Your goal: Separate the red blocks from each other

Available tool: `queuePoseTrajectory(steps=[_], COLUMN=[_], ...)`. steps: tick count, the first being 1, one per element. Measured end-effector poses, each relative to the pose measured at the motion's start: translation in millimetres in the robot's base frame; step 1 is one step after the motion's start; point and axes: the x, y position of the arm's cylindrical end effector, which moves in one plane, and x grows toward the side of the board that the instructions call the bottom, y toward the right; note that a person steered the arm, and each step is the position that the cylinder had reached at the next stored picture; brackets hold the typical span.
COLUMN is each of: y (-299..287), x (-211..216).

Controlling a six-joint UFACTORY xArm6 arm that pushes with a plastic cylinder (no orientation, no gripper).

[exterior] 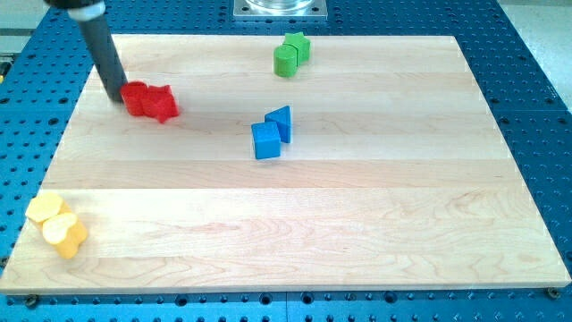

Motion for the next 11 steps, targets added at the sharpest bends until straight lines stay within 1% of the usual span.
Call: queuePoseTrajectory(steps=[1, 2, 3, 4, 5, 6, 7, 8, 9, 10, 11], y=[-15, 23, 90, 65, 53, 79, 58, 45, -20, -28, -18], x=[-33, -69, -52, -39, -4, 34, 29, 1, 28, 34, 5])
